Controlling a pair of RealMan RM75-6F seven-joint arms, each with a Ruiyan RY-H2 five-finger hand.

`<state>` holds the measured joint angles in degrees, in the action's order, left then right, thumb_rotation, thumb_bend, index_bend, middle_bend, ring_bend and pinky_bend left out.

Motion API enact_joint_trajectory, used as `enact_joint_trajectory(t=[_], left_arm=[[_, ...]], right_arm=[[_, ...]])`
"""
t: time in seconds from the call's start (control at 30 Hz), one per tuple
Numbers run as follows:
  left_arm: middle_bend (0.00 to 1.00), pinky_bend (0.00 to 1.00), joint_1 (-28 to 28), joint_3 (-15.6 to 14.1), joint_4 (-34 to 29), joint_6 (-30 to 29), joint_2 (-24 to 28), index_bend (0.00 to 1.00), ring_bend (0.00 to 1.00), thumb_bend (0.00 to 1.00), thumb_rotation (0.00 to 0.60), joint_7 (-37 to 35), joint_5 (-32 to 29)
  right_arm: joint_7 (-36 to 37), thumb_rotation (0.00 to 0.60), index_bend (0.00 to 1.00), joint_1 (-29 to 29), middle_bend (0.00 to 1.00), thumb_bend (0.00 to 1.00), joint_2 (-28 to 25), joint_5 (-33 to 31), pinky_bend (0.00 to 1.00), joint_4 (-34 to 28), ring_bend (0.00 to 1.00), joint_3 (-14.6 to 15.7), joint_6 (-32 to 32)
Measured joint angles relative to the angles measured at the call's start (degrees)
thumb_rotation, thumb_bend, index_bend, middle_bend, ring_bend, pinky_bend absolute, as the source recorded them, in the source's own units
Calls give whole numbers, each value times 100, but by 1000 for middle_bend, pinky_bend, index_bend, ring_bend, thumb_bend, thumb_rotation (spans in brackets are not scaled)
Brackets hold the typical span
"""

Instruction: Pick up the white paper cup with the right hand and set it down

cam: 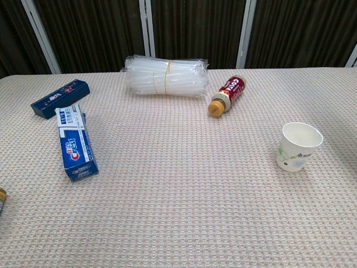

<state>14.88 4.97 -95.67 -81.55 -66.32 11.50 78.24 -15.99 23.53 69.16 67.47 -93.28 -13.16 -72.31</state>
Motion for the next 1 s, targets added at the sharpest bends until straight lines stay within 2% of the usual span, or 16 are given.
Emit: enact_joint_trajectory(t=[0.37,0.73,1.0], left_arm=[[0,0,-36,17,6,-15,-2,0,0,14,600,-10,39],[0,0,-30,56,23,34,-10,0,0,14,600,18,22],[0,0,-44,64,6,10,-36,0,0,13,600,148,39]], right_arm=[[56,600,22,-35,0,122,-73,49,0,-180,0,14,-35],[106,600,23,-46,0,90,-241,60,0,-661,0,36,46],[-15,600,25,5,0,89,-492,-92,0,-1239,0,190,488]])
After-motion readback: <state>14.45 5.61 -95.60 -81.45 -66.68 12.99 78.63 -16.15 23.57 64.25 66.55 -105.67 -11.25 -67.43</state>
